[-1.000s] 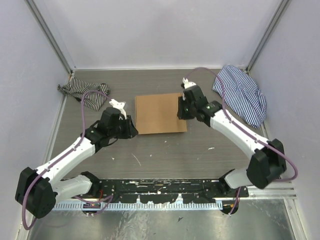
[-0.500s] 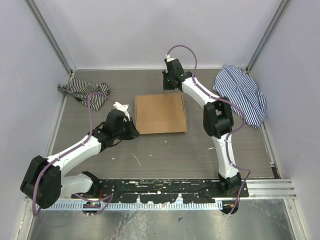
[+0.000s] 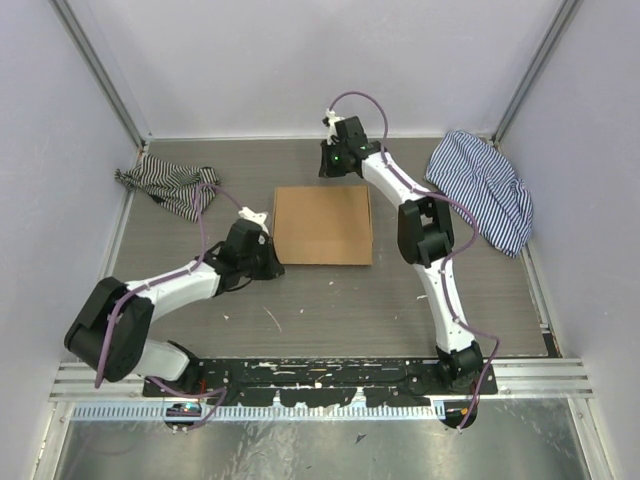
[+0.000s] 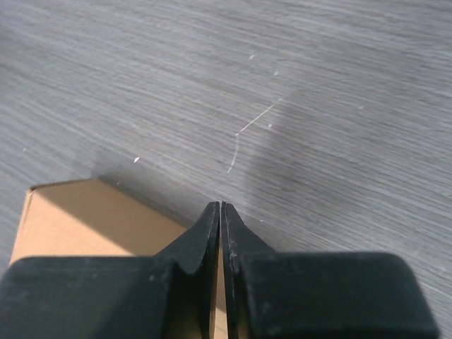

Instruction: Fold the paper box

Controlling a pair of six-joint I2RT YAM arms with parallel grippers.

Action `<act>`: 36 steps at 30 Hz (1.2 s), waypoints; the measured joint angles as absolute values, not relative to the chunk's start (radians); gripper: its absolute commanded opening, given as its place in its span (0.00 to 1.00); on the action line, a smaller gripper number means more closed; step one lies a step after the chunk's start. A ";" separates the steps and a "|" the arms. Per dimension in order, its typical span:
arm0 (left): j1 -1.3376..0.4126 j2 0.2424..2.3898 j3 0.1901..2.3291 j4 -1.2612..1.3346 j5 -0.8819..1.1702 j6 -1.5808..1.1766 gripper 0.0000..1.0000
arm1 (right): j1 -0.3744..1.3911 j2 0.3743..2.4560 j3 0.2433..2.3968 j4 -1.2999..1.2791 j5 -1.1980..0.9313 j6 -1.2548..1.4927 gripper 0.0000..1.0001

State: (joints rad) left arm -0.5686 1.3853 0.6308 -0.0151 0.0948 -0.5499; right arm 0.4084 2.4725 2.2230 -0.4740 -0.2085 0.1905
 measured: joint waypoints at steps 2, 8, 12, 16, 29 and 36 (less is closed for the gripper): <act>-0.569 1.412 0.631 -0.005 0.094 -0.549 0.13 | 0.408 2.477 2.224 -0.480 -0.246 0.181 0.11; -0.569 1.460 0.636 0.009 0.079 -0.546 0.13 | 0.408 2.509 2.218 -0.516 -0.361 0.155 0.12; -0.569 1.476 0.636 0.010 0.079 -0.543 0.12 | 0.403 2.510 2.191 -0.515 -0.400 0.133 0.12; -0.570 1.498 0.650 -0.006 0.080 -0.535 0.11 | 0.395 2.510 2.166 -0.519 -0.451 0.104 0.13; -0.575 1.510 0.647 -0.013 0.044 -0.579 0.09 | 0.463 2.436 2.022 -0.556 -0.489 -0.092 0.13; -0.598 1.457 0.607 -0.015 0.001 -0.604 0.15 | 0.493 2.396 1.975 -0.561 -0.408 -0.099 0.13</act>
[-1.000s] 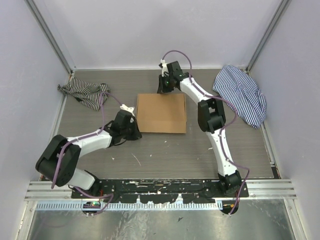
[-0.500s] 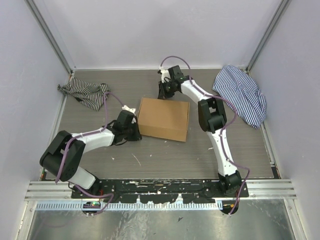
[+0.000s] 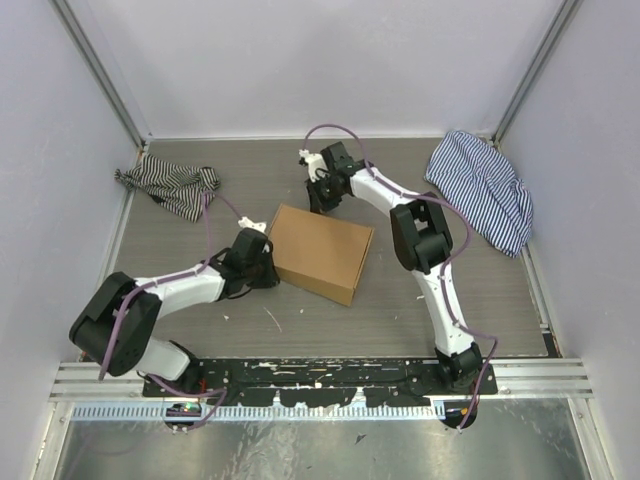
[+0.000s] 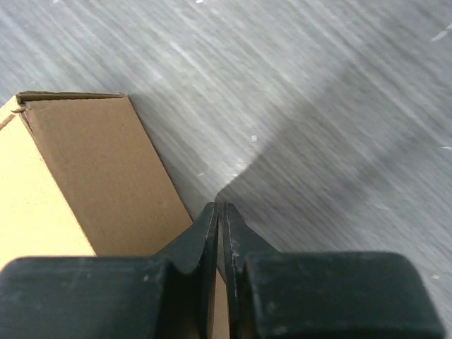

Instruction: Fold the paper box

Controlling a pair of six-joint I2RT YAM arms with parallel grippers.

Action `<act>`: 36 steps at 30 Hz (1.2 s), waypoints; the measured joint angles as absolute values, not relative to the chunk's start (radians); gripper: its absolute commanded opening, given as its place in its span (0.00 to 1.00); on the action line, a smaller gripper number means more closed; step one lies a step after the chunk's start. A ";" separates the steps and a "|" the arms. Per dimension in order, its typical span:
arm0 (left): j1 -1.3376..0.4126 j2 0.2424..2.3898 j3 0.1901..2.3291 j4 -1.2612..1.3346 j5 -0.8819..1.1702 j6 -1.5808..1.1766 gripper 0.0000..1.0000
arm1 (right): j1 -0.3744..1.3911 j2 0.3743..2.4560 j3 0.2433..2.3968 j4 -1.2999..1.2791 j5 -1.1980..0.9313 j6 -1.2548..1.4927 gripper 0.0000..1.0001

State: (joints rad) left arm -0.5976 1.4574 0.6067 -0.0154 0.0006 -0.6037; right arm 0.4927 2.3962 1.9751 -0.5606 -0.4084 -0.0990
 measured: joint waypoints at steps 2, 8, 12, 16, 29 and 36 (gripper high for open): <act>-0.622 1.427 0.589 -0.035 -0.011 -0.606 0.16 | 0.502 2.396 1.976 -0.571 -0.425 -0.088 0.13; -0.802 1.330 0.604 -0.094 -0.017 -0.616 0.20 | 0.544 2.421 2.037 -0.619 -0.452 -0.046 0.11; -0.940 1.317 0.661 -0.066 -0.040 -0.627 0.23 | 0.564 2.394 1.952 -0.562 -0.426 0.044 0.13; -1.019 1.340 0.678 -0.047 -0.076 -0.644 0.24 | 0.532 2.289 1.778 -0.501 -0.406 0.130 0.16; -1.217 1.617 0.885 -0.012 -0.173 -0.659 0.23 | 0.398 2.151 1.638 -0.476 -0.282 0.218 0.15; -1.222 1.701 0.894 0.003 -0.210 -0.668 0.23 | 0.411 2.151 1.579 -0.466 -0.311 0.246 0.13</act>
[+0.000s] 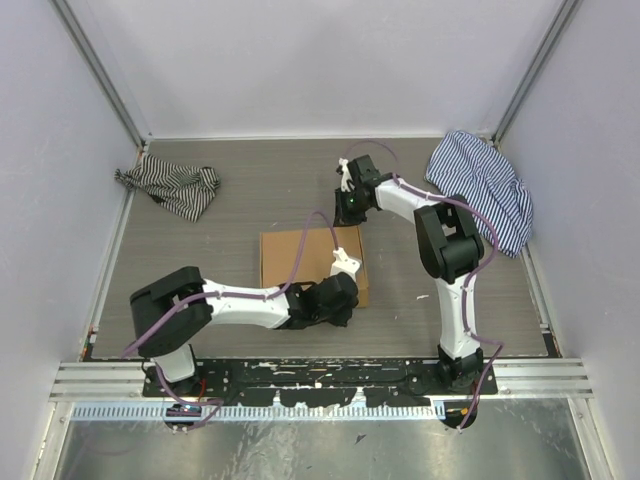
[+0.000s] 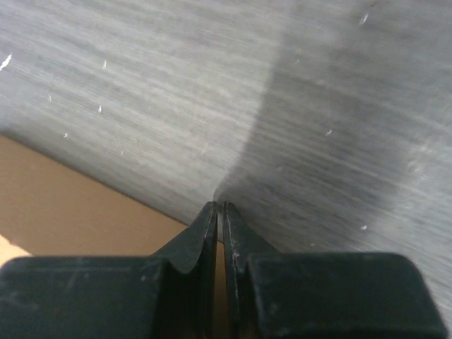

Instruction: Fold the paper box

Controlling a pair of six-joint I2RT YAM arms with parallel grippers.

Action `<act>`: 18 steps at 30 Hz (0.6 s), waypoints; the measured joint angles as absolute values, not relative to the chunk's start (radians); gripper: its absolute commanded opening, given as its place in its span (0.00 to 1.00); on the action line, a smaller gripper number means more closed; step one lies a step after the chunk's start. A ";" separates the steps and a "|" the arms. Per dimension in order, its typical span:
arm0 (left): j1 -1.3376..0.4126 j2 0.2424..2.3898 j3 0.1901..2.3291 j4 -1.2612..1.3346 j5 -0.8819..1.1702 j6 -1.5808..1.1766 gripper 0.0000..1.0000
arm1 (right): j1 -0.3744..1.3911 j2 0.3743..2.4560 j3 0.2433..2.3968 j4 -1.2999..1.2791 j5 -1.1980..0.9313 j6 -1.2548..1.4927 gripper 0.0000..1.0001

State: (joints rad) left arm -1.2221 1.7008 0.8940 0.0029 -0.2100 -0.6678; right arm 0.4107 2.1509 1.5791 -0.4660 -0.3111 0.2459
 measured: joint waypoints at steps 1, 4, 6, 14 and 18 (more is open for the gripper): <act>-1.222 1.716 0.894 0.002 -0.223 -0.669 0.22 | 0.414 2.151 1.560 -0.464 -0.330 0.257 0.13; -1.223 1.749 0.899 0.011 -0.271 -0.675 0.21 | 0.422 2.134 1.531 -0.457 -0.344 0.260 0.13; -1.229 1.765 0.910 0.013 -0.303 -0.678 0.20 | 0.432 2.131 1.524 -0.443 -0.346 0.258 0.12; -1.262 1.834 0.983 0.005 -0.445 -0.685 0.15 | 0.492 2.127 1.527 -0.380 -0.348 0.208 0.09; -1.266 1.836 0.984 -0.016 -0.516 -0.677 0.16 | 0.505 2.083 1.482 -0.327 -0.317 0.216 0.08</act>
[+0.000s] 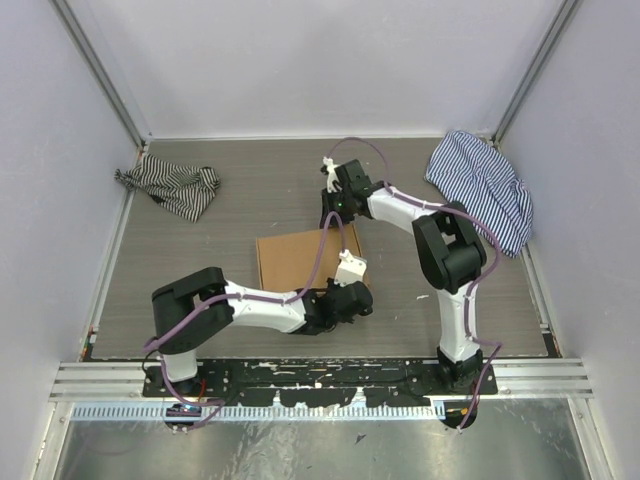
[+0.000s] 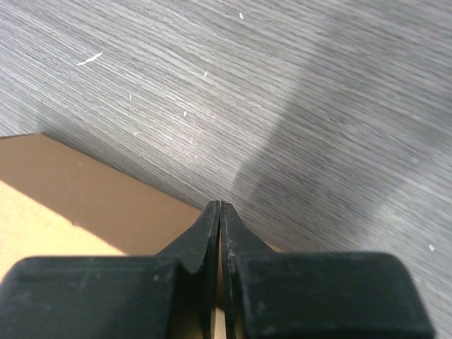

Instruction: Fold the paper box

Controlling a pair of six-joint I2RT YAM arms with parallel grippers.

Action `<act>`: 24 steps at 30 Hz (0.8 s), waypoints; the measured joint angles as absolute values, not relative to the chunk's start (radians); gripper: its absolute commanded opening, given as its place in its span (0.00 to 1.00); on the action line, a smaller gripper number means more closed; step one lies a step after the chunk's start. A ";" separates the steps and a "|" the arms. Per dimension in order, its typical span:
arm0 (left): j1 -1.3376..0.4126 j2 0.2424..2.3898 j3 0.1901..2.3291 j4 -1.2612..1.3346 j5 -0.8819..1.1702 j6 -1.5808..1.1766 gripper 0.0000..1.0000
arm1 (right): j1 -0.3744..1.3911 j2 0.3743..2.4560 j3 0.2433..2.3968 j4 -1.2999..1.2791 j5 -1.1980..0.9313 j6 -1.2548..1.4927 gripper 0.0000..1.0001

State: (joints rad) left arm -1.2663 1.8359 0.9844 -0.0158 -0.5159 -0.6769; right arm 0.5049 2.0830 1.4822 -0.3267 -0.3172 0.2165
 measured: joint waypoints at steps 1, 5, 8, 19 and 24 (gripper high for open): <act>-1.267 1.834 0.981 -0.014 -0.527 -0.673 0.16 | 0.505 2.067 1.467 -0.316 -0.305 0.218 0.08; -1.265 1.815 0.960 -0.024 -0.541 -0.652 0.20 | 0.504 1.992 1.410 -0.300 -0.263 0.235 0.08; -1.265 1.811 0.960 -0.033 -0.540 -0.641 0.27 | 0.507 1.974 1.408 -0.309 -0.240 0.243 0.12; -1.335 1.700 0.999 -0.141 -0.566 -0.583 0.59 | 0.525 1.835 1.394 -0.444 -0.065 0.279 0.34; -1.354 1.605 1.059 -0.213 -0.599 -0.564 0.68 | 0.529 1.670 1.390 -0.485 0.040 0.293 0.51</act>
